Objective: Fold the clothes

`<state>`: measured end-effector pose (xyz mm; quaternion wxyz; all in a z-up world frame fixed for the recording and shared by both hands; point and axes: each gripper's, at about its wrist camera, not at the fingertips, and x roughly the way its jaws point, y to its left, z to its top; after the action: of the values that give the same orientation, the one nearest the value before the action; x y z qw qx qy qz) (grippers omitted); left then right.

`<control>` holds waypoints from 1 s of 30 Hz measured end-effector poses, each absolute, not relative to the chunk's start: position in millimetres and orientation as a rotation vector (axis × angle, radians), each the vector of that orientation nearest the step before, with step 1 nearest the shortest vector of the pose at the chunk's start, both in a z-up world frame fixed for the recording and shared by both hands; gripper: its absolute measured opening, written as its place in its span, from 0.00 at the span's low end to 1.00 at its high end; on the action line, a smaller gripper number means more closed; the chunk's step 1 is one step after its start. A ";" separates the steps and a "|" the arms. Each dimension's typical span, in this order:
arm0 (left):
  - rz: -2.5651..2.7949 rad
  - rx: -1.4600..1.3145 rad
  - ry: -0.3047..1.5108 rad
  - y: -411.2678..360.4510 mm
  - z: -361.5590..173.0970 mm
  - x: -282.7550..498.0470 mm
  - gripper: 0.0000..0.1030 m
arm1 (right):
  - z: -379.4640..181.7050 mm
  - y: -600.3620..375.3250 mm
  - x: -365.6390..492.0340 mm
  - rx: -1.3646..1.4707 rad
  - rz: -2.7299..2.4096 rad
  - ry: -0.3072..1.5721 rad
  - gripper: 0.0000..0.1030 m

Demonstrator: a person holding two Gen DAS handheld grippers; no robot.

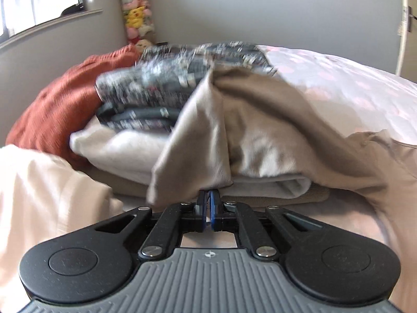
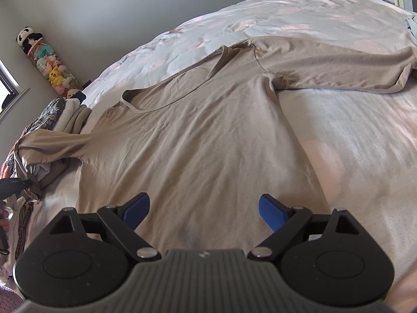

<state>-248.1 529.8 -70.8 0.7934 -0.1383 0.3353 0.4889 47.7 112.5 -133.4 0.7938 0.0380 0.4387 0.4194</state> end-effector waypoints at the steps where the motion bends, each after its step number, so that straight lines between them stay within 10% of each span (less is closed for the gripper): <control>1: 1.033 -0.293 0.723 527.2 -58.2 -252.5 0.01 | -132.8 112.3 47.1 0.082 0.905 0.941 0.90; 18: 0.674 -0.466 0.608 516.2 152.5 -198.5 0.01 | -116.8 107.0 43.7 0.089 0.940 0.894 0.90; 30: 0.388 -0.393 0.648 443.1 151.5 -30.3 0.01 | -65.1 144.5 77.4 -0.149 0.967 0.620 0.89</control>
<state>-30.3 443.1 151.5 0.9107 -0.1908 0.3143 0.1883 77.4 144.5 -65.1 0.8369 -0.0704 0.2931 0.4569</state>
